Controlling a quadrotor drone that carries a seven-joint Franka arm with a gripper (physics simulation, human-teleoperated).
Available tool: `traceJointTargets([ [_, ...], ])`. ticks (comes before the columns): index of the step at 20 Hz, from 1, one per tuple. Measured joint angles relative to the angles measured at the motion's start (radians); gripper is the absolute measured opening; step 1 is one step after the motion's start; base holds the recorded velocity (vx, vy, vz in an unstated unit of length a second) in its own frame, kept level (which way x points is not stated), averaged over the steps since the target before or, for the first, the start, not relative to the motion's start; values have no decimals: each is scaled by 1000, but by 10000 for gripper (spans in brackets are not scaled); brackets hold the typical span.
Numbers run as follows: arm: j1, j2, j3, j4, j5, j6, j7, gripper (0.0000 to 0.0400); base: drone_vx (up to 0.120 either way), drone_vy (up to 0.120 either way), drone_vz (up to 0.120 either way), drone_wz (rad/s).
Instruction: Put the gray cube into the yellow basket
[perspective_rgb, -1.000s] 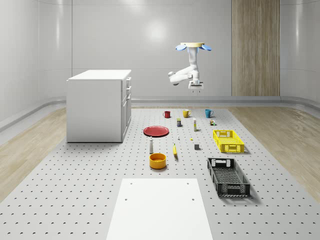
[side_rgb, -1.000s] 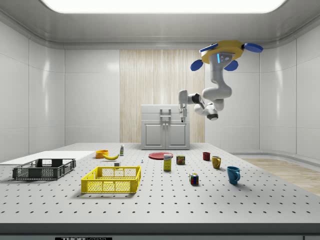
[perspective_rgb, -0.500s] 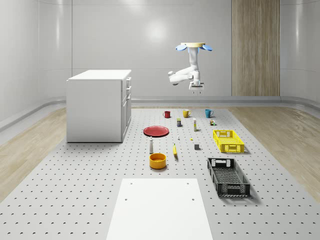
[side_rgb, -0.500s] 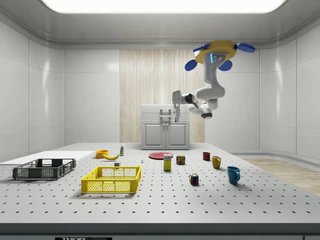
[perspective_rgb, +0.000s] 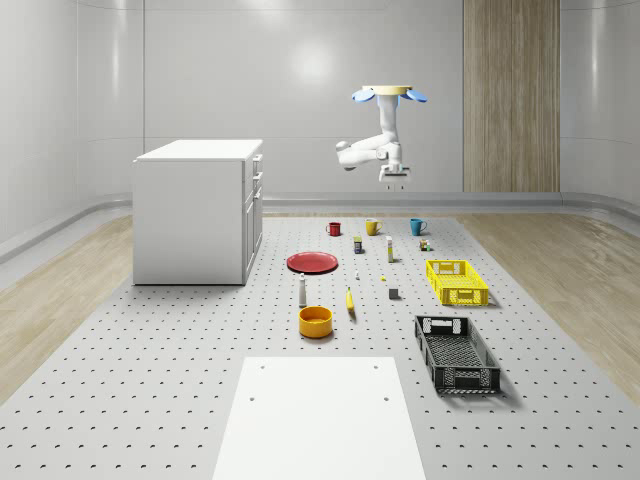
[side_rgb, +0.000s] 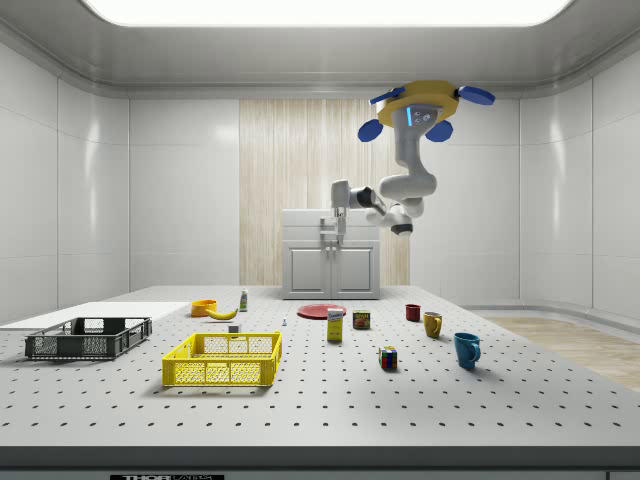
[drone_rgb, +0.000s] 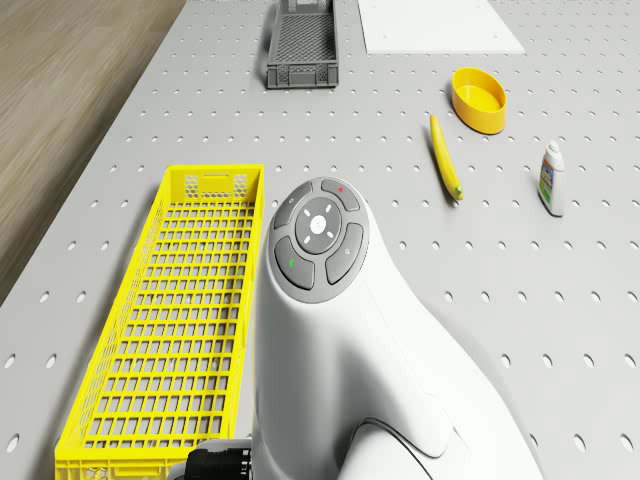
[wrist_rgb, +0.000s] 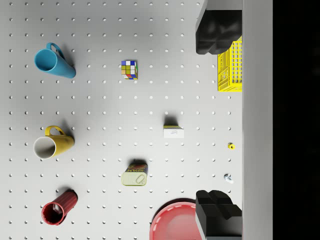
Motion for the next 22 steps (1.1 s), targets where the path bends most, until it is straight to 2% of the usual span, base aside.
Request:
traceJointTargets([
  [2,-2,-8,2,1,4,8,2,400,120,0,0,0],
  [16,-18,-63,15,4,30,58,16,400,120,0,-120,0],
  [22,-23,-84,20,5,40,78,21,400,120,-100,-120,0],
])
